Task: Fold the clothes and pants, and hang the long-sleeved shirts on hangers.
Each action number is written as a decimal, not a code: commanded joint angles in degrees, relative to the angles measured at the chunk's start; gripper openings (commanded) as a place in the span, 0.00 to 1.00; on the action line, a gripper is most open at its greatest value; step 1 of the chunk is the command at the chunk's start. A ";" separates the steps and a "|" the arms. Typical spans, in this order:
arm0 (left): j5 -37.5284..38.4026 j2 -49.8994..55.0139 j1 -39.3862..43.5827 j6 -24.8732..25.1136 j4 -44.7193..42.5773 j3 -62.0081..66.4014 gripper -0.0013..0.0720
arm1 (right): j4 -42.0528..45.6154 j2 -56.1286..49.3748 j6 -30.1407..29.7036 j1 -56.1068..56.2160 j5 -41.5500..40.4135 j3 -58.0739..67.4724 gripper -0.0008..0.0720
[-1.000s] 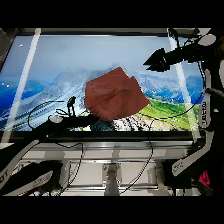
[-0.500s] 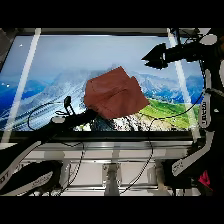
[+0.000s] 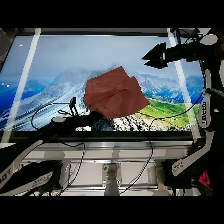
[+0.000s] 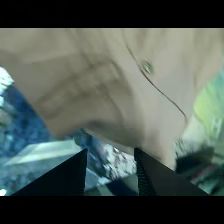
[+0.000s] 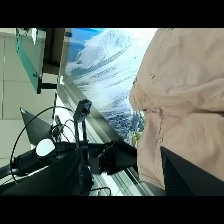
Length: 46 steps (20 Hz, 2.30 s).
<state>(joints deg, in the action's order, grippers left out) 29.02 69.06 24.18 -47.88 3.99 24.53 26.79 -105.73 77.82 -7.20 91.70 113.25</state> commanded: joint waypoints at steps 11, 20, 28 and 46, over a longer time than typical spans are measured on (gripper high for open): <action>13.46 -0.13 0.00 10.62 11.32 0.09 0.46 | -0.09 -0.02 0.02 -0.07 -2.45 -0.02 0.72; 2.84 0.02 0.02 17.03 8.55 0.11 0.52 | -0.13 -0.02 0.04 -0.02 -2.49 -0.02 0.72; 0.66 9.51 0.46 17.05 14.29 9.40 0.21 | 0.00 -0.02 0.02 0.81 -2.78 -0.02 0.70; 36.81 4.85 -15.76 -21.35 -81.15 42.86 0.03 | 18.62 -5.40 3.93 2.84 1.05 -0.17 0.02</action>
<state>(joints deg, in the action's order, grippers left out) 61.12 73.41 8.84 -66.24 -65.67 65.01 44.40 -110.30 81.47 -4.97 92.29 113.06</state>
